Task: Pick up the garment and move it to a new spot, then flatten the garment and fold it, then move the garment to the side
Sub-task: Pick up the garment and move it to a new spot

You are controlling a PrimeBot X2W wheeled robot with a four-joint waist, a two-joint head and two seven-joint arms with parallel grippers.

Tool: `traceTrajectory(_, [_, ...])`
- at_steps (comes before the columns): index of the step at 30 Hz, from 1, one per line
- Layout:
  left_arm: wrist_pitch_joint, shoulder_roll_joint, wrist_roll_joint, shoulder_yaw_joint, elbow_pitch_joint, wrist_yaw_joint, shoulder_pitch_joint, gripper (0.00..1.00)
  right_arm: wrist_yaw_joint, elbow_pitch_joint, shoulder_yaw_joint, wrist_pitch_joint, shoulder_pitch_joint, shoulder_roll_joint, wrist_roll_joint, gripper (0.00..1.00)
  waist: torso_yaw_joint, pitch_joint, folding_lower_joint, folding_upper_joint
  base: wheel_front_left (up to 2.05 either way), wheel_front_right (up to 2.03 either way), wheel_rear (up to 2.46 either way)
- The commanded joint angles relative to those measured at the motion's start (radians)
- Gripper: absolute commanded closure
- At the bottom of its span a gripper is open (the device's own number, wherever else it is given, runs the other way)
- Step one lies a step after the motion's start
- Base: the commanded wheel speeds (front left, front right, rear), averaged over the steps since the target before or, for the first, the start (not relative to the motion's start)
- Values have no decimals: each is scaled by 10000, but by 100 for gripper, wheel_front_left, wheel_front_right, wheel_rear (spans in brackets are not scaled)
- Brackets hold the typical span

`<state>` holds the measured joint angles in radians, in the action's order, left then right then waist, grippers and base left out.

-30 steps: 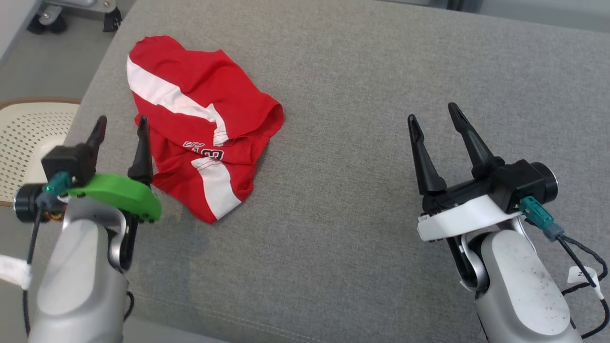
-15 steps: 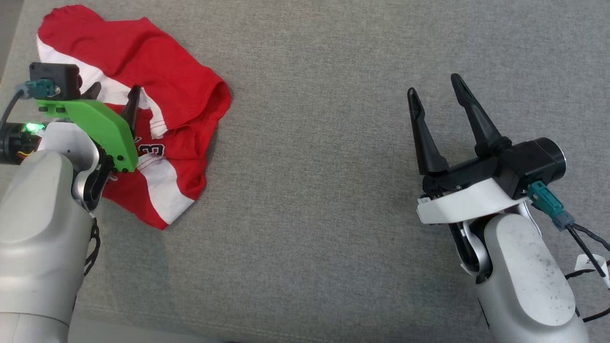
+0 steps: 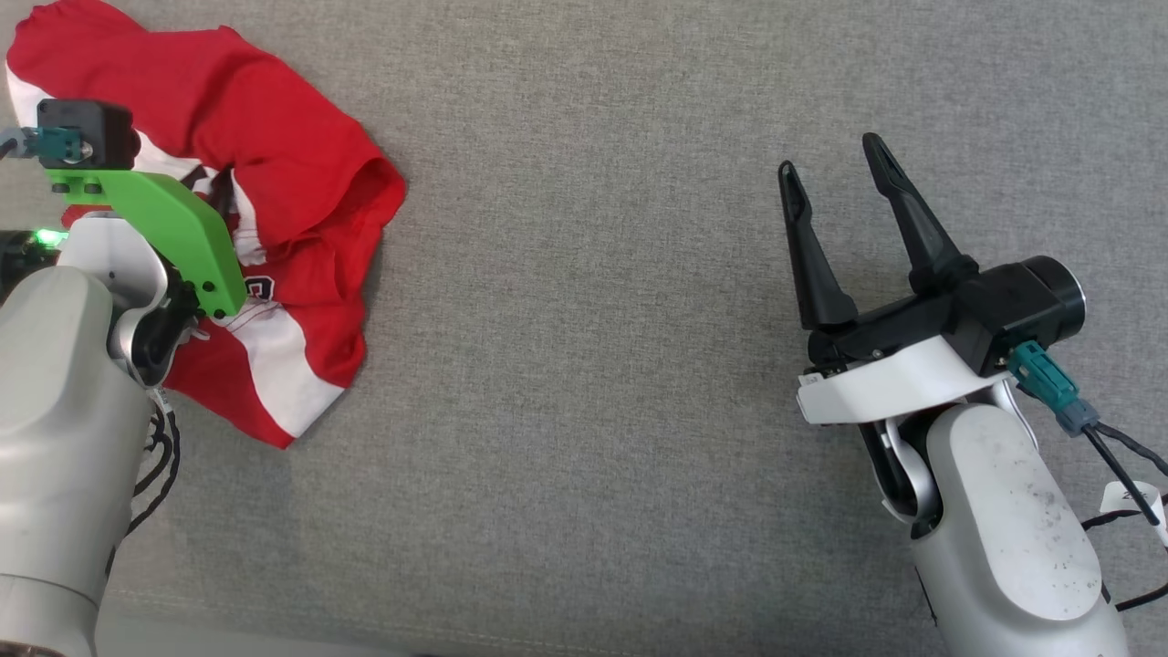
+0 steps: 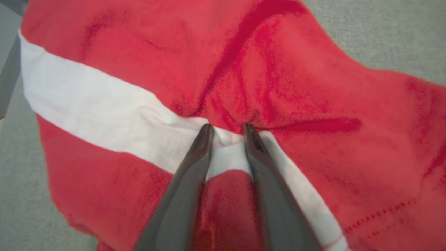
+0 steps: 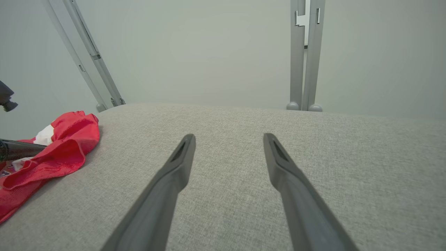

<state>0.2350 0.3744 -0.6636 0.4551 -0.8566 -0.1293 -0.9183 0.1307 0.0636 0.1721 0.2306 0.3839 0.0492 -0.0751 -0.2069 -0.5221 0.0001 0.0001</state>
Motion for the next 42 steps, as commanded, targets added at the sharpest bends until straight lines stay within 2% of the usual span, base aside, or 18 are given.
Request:
traceTrajectory(1, [-317,231,-164,144,-49,-7,-79,100,-1,75,7,31,96,28,-23,0,-43,121,-1,-1,0,0,0])
traceTrajectory(7, [-1524,406,-311,309,-95,-3,-312,100,-1,337,71,120,21,29,-234,0,-46,664,-1,-1,0,0,0])
traceTrajectory(8, [-2284,343,-479,238,-41,-3,-281,100,-1,576,121,205,-145,29,-454,0,30,1260,-1,-1,0,0,0])
traceTrajectory(16, [-3181,91,-604,339,662,25,180,100,-1,921,6,332,-586,28,-1022,0,265,2457,-1,-1,0,0,0])
traceTrajectory(24, [-3088,-442,-605,589,2337,498,794,100,-1,898,56,348,-797,29,-1434,0,704,3109,-1,-1,0,0,0])
traceTrajectory(34, [-2771,-1512,-742,953,4787,1501,1468,100,-1,673,-22,347,-921,28,-1784,0,1563,3274,-1,-1,0,0,0])
traceTrajectory(42, [-2747,-2345,-632,1313,5436,2057,1450,100,-1,547,108,347,-804,26,-2039,0,2633,3144,-1,-1,0,0,0])
